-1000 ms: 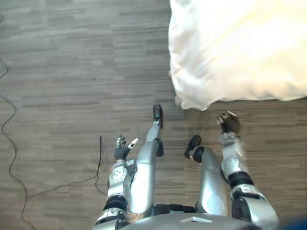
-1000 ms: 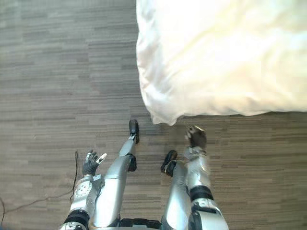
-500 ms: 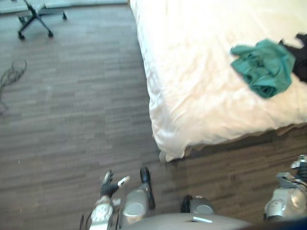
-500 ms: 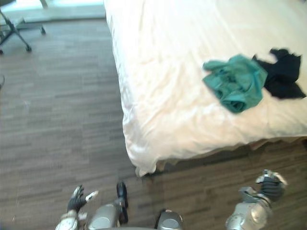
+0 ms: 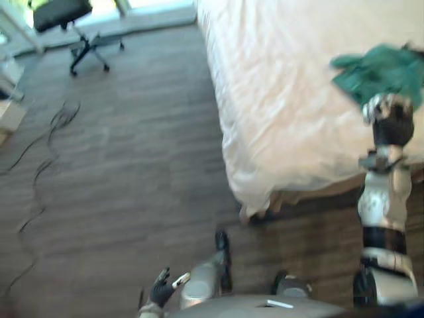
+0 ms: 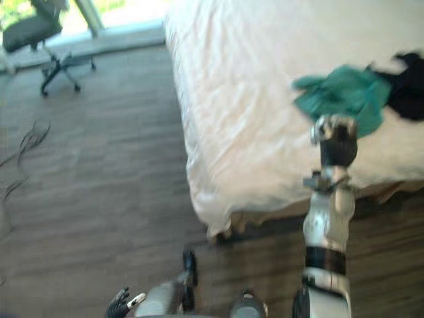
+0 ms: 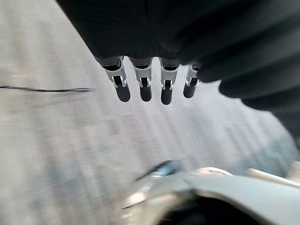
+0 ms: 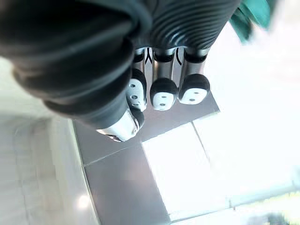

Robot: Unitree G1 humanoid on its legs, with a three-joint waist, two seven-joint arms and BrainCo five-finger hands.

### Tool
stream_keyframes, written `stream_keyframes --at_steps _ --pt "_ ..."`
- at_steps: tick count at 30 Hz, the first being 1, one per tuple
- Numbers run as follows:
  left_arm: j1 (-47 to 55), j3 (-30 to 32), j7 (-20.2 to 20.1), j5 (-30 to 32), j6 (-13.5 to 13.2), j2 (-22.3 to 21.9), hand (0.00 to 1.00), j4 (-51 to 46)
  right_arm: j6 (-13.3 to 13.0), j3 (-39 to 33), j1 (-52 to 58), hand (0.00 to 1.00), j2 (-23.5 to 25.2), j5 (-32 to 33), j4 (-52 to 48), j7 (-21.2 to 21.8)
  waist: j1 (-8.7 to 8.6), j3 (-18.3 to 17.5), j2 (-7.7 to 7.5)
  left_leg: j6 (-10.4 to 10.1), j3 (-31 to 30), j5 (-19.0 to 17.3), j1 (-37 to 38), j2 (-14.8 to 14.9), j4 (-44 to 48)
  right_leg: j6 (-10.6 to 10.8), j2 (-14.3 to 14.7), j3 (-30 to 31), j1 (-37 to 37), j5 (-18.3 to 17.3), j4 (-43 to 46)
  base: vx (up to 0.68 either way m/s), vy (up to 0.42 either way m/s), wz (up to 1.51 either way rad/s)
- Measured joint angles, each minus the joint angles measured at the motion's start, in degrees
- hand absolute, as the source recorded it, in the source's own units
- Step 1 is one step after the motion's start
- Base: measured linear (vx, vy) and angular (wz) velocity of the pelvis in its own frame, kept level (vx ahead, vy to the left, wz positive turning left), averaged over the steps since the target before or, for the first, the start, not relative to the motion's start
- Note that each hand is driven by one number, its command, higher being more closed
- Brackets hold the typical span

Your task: Tidy the bed and pick cloth on bed and put in laundry

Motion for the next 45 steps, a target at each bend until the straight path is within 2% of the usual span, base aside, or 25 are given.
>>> stream_keyframes --at_steps 1,2,4,7,8,12,14,15,17,18,20,21,22,24,25,27,29,30,32,35,37,38,39,42,45 --pt "-0.09 -0.39 0.06 -0.74 -0.56 0.12 0.0 0.09 1.67 0.02 -3.74 1.0 -0.09 3.69 1.54 0.34 0.33 1.43 1.49 1.1 -0.59 1.95 -1.46 0.22 -0.91 -0.35 0.31 0.19 -2.58 0.34 1.93 -0.03 0.018 0.17" --pt "-0.23 -0.43 0.12 -1.12 -1.48 0.34 0.0 0.48 3.18 0.12 -6.18 1.0 -0.07 6.78 3.61 0.4 0.71 2.38 1.18 1.35 -1.28 3.08 -4.11 0.01 -1.65 -0.02 0.0 0.13 -6.11 0.57 3.81 0.0 0.015 0.21" --pt "-1.83 -0.43 0.21 -1.73 -2.17 0.3 0.0 1.75 4.66 -0.12 -8.78 1.0 -0.37 8.86 6.84 -0.2 2.19 3.61 1.19 1.7 -1.26 4.29 -7.18 -0.1 -1.78 -0.09 -0.51 0.18 -10.0 0.53 5.73 0.02 0.011 0.15" --pt "-5.81 -0.83 0.97 -1.72 -3.84 -0.6 0.0 4.28 5.06 0.48 -12.38 1.0 -0.77 11.06 11.06 -3.55 3.72 5.63 3.05 1.69 -1.35 5.03 -11.96 -0.79 -2.2 -0.26 -1.61 0.75 -16.58 0.04 8.95 0.01 0.04 0.1" --pt "-7.35 -0.77 1.52 -1.76 -4.47 -1.13 0.0 4.99 3.38 0.6 -13.18 1.0 -0.77 11.92 10.59 -4.52 4.52 5.95 3.53 1.43 -1.13 5.42 -14.62 -0.89 -2.34 -0.14 -1.86 1.84 -20.02 -0.07 10.34 0.03 0.056 -0.09" --pt "-11.63 1.05 3.47 -2.43 -4.72 -3.28 0.0 5.28 -1.0 1.18 -14.35 1.0 -0.6 12.43 5.55 -5.61 4.7 6.46 3.71 1.08 1.2 6.07 -17.67 -0.93 -3.04 0.24 -2.54 4.21 -26.4 -0.65 13.52 0.0 0.038 -0.21" --pt "-17.13 3.71 3.54 -3.56 -1.65 -5.26 0.0 3.21 -2.72 1.69 -14.47 1.0 -0.55 11.17 -0.72 -8.92 4.4 6.55 3.56 0.53 2.74 6.49 -20.97 -0.57 -2.76 0.04 -2.61 6.16 -31.6 -0.86 15.83 -0.04 0.024 -0.26" --pt "-18.65 4.37 3.48 -3.57 -0.39 -5.67 0.0 1.99 -2.77 1.63 -14.42 1.0 -0.56 10.82 -2.85 -10.13 4.12 6.66 3.39 0.42 3.29 6.57 -21.88 -0.42 -2.7 -0.01 -2.6 6.52 -32.71 -0.88 16.36 -0.04 0.024 -0.21" --pt "-24.12 6.48 3.0 -6.5 4.44 -7.65 0.0 -3.97 -2.64 0.24 -13.51 1.0 -0.68 10.11 -10.14 -14.04 2.25 7.42 2.23 0.29 5.2 7.02 -25.43 -0.01 -2.08 -0.31 -2.62 8.39 -38.03 -0.89 18.46 -0.02 0.024 -0.25" --pt "-25.37 6.92 2.7 -7.67 5.51 -8.15 0.0 -5.22 -2.59 -0.5 -13.17 1.0 -0.69 10.12 -11.2 -14.45 1.85 7.79 1.72 0.38 5.79 7.09 -25.95 0.05 -2.05 -0.44 -2.62 8.95 -39.08 -0.81 18.79 0.0 0.027 -0.37" --pt "-30.82 8.87 2.29 -13.16 10.34 -11.12 0.0 -7.64 -2.47 -5.61 -10.39 1.0 -1.83 10.56 -14.76 -15.65 -0.24 8.75 0.53 0.68 7.87 7.33 -27.73 0.36 -2.01 -0.83 -2.43 10.46 -42.12 -0.23 19.16 0.03 0.034 -0.34" --pt "-31.89 9.3 2.26 -14.4 11.5 -11.44 0.0 -7.82 -2.47 -6.94 -9.63 1.0 -1.96 11.03 -14.97 -15.65 -0.66 8.94 0.22 0.72 8.36 7.35 -27.99 0.45 -1.98 -0.83 -2.29 11.05 -42.67 -0.11 19.18 0.06 0.04 -0.31" --pt "-33.74 10.12 2.23 -16.47 13.65 -11.86 0.0 -7.92 -2.29 -9.54 -7.57 1.0 -2.47 11.63 -14.74 -15.66 -1.8 9.27 -0.33 0.81 9.22 7.32 -28.58 0.72 -1.59 -0.83 -1.95 11.98 -43.59 0.18 19.0 0.07 0.025 -0.4" --pt "-35.63 11.44 2.19 -19.04 15.77 -11.82 0.0 -7.92 -1.66 -12.05 -3.22 1.0 -3.84 11.88 -14.51 -14.41 -2.52 9.58 -0.8 1.35 11.11 6.68 -29.09 1.47 -0.4 -0.88 -1.18 13.62 -44.48 0.74 18.5 0.08 0.01 -0.49" --pt "-36.26 13.31 2.2 -20.71 17.03 -11.65 0.0 -7.79 -1.13 -12.48 -0.15 1.0 -3.84 11.88 -14.13 -12.57 -3.49 9.72 -0.9 1.81 11.95 5.91 -29.05 2.03 0.55 -0.91 -0.57 14.73 -44.52 1.19 18.02 0.07 -0.003 -0.53" --pt "-36.78 15.2 1.17 -22.3 18.07 -10.84 0.0 -7.88 -0.72 -12.75 4.87 1.0 -3.82 11.78 -13.97 -8.61 -4.95 9.72 -0.91 1.98 13.56 4.65 -28.71 3.0 2.38 -0.97 0.13 16.04 -44.29 1.48 17.67 0.06 -0.018 -0.51" --pt "-37.66 15.49 -0.15 -23.76 18.53 -9.64 0.0 -7.26 -0.73 -14.71 9.53 1.0 -3.78 11.88 -13.31 -4.39 -5.52 9.74 -0.93 2.03 14.81 4.0 -27.17 3.89 3.06 -1.07 1.05 17.33 -43.36 1.58 17.48 0.03 -0.028 -0.41" --pt "-37.96 15.49 -0.5 -24.16 18.48 -9.31 0.0 -6.94 -0.8 -15.26 10.51 0.0 -3.79 11.89 -12.87 -3.33 -5.7 9.73 -0.93 1.91 15.1 3.88 -26.55 4.12 3.08 -1.07 1.24 17.47 -42.86 1.59 17.44 0.02 -0.04 -0.34" --pt "-38.32 15.36 -1.54 -24.32 18.29 -8.5 0.0 -6.77 -1.1 -16.58 12.91 0.0 -3.79 11.69 -11.18 -0.88 -6.55 9.74 -0.94 1.54 15.79 3.62 -24.36 4.71 3.09 -1.08 1.67 17.48 -40.87 1.59 17.23 0.0 -0.057 -0.24" --pt "-38.52 13.51 -1.55 -25.22 18.05 -7.29 0.0 -6.02 -1.95 -16.8 16.61 0.0 -3.81 7.56 -6.53 0.99 -7.21 9.73 -0.95 1.06 16.84 2.66 -19.6 5.14 3.08 -1.14 1.98 17.53 -36.27 1.55 16.02 -0.02 -0.059 -0.26" --pt "-38.55 11.98 -1.53 -25.63 18.06 -5.96 0.0 -5.64 -1.95 -16.0 19.49 0.0 -3.44 0.52 -1.71 0.77 -7.26 9.67 -1.0 1.19 17.57 1.92 -16.18 5.2 3.09 -1.15 2.08 17.46 -32.65 1.54 15.07 -0.01 -0.04 -0.2" --pt "-38.55 11.94 -1.54 -25.61 18.26 -4.85 0.0 -4.95 -1.62 -14.25 21.2 0.0 -2.72 -7.79 2.81 -0.16 -7.24 9.58 -1.23 1.09 17.67 1.28 -13.55 5.19 3.04 -1.16 2.07 17.31 -29.82 1.54 14.4 0.02 -0.017 -0.11" --pt "-38.51 11.98 -1.52 -25.49 18.37 -4.08 0.0 -4.2 -0.94 -13.13 21.98 0.0 -1.76 -11.87 5.78 -0.33 -7.14 9.55 -1.42 0.97 17.7 0.92 -11.79 5.18 2.93 -1.16 2.09 17.22 -27.8 1.53 13.85 0.02 -0.012 -0.08" --pt "-38.11 12.27 -1.7 -24.07 18.45 -2.87 0.0 -1.95 1.63 -11.96 22.86 0.0 2.81 -18.88 14.22 -0.24 -6.65 9.09 -2.34 0.9 17.79 -0.22 -7.23 5.05 2.87 -1.2 1.9 16.63 -22.46 1.39 12.5 0.05 -0.007 -0.02" --pt "-36.01 13.44 -2.23 -18.34 17.82 -3.6 0.0 -0.17 3.93 -11.38 25.9 0.0 9.34 -25.57 20.89 1.03 -6.26 7.69 -3.39 0.98 17.57 -1.72 -2.02 4.91 3.4 -1.11 1.61 15.67 -15.37 1.31 9.85 0.12 -0.004 0.03"
